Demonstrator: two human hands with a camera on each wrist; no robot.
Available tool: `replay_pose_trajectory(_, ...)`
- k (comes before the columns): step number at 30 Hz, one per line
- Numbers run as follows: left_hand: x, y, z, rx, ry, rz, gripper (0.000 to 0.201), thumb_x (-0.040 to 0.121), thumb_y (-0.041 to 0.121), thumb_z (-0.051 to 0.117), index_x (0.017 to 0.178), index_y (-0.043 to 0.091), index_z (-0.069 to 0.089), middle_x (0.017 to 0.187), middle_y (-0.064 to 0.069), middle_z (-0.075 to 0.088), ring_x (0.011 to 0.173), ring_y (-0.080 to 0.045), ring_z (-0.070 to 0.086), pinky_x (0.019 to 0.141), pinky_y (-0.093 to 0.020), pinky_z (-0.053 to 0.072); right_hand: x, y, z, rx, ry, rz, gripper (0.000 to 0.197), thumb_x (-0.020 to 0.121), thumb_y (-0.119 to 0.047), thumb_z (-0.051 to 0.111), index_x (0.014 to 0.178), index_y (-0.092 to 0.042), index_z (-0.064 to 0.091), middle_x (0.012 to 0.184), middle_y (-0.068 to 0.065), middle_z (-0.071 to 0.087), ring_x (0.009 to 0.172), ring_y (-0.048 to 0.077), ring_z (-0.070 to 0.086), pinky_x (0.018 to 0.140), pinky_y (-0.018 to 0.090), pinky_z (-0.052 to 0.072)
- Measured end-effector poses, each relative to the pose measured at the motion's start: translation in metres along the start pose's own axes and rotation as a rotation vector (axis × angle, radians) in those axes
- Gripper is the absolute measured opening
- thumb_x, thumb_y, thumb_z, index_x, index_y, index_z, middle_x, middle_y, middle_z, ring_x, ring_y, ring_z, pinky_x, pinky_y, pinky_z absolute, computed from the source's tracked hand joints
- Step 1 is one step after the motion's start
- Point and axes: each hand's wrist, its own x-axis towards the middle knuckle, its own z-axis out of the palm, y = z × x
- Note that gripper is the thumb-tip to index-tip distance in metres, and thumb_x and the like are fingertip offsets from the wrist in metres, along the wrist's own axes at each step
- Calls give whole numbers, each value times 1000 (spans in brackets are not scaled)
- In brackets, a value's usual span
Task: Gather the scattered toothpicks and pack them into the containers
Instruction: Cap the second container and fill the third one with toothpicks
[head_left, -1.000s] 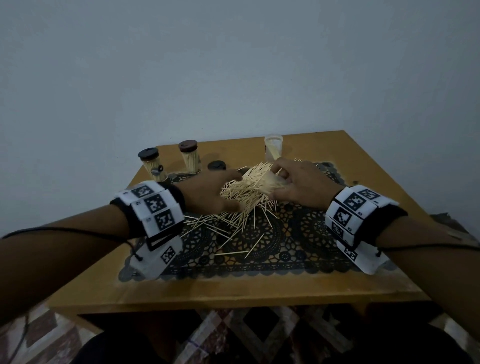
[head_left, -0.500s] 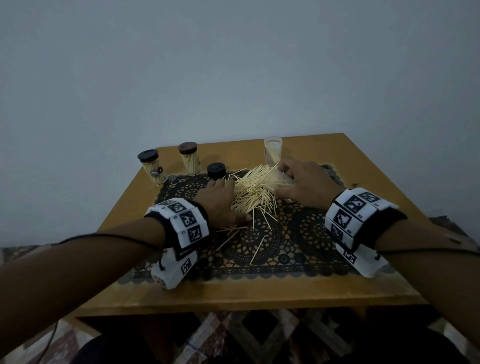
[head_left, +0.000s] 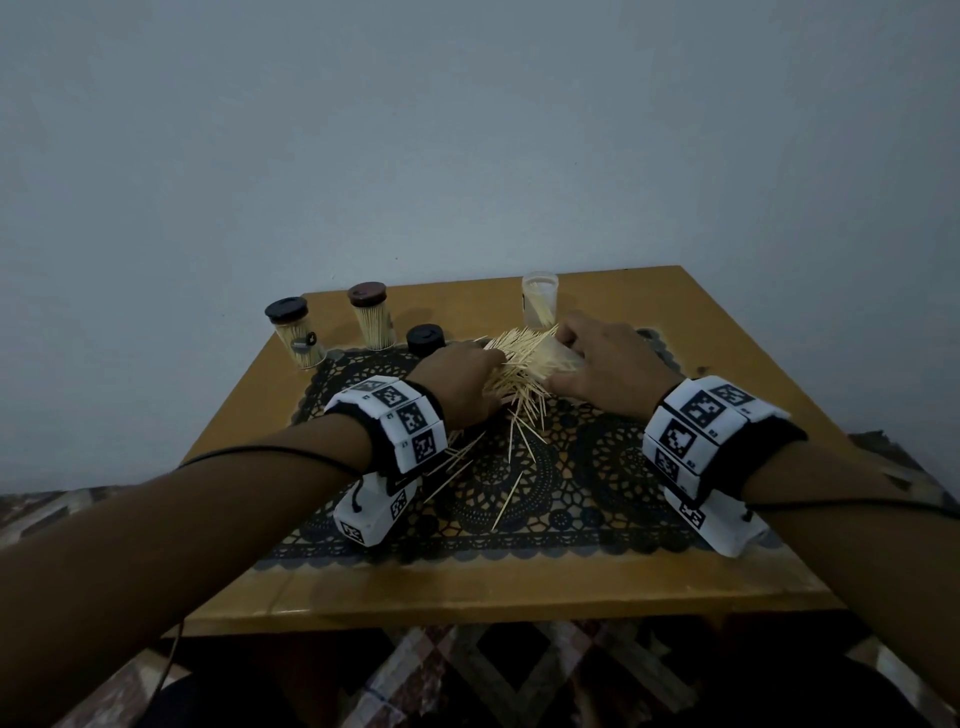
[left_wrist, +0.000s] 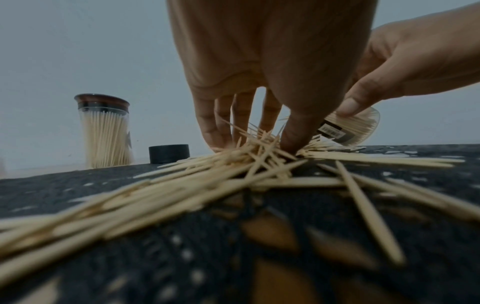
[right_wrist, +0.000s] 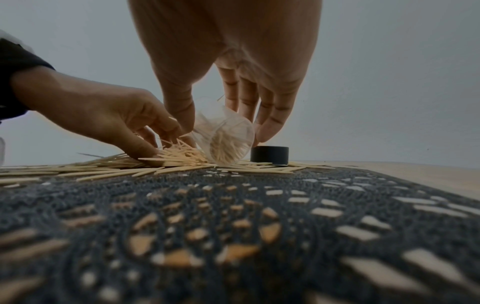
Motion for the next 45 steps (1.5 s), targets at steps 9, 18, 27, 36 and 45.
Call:
replay_pose_trajectory(9,-1,-6,2,-26,45,-23,29,86,26,66,111,10,65,108,-10,62,96,-30,60,79,-38,50,0,-1,0,-1,-24,-2,45,80,-36,75,112,-16,52,106,4,65,88,20,56,67,27,37)
replay_pose_trajectory(18,0,-6,4,123,34,-78,35,85,33,64,115,15,64,115,-12,50,112,-34,45,92,-48,46,1,2,2,-1,-23,1,45,80,-38,75,113,-16,53,108,5,65,92,21,57,69,27,38)
replay_pose_trajectory(27,5,-3,-2,64,35,-67,18,86,18,63,78,4,55,77,-11,57,74,-30,60,58,-35,46,2,2,2,0,-22,-7,46,80,-39,75,113,-17,53,109,5,65,93,21,57,68,28,40)
replay_pose_trajectory(36,-4,-11,-11,-23,13,-93,41,79,15,69,52,12,38,57,-7,38,54,-22,36,50,-29,30,0,-2,0,6,-45,-63,46,79,-41,76,112,-16,56,102,3,67,83,18,60,56,15,35)
replay_pose_trajectory(45,-28,-35,-35,-159,-11,-46,38,86,33,69,117,10,66,107,-2,67,90,-19,60,60,-20,38,-4,-8,-2,33,-99,-120,45,76,-33,80,113,-16,61,111,4,67,95,18,60,72,23,43)
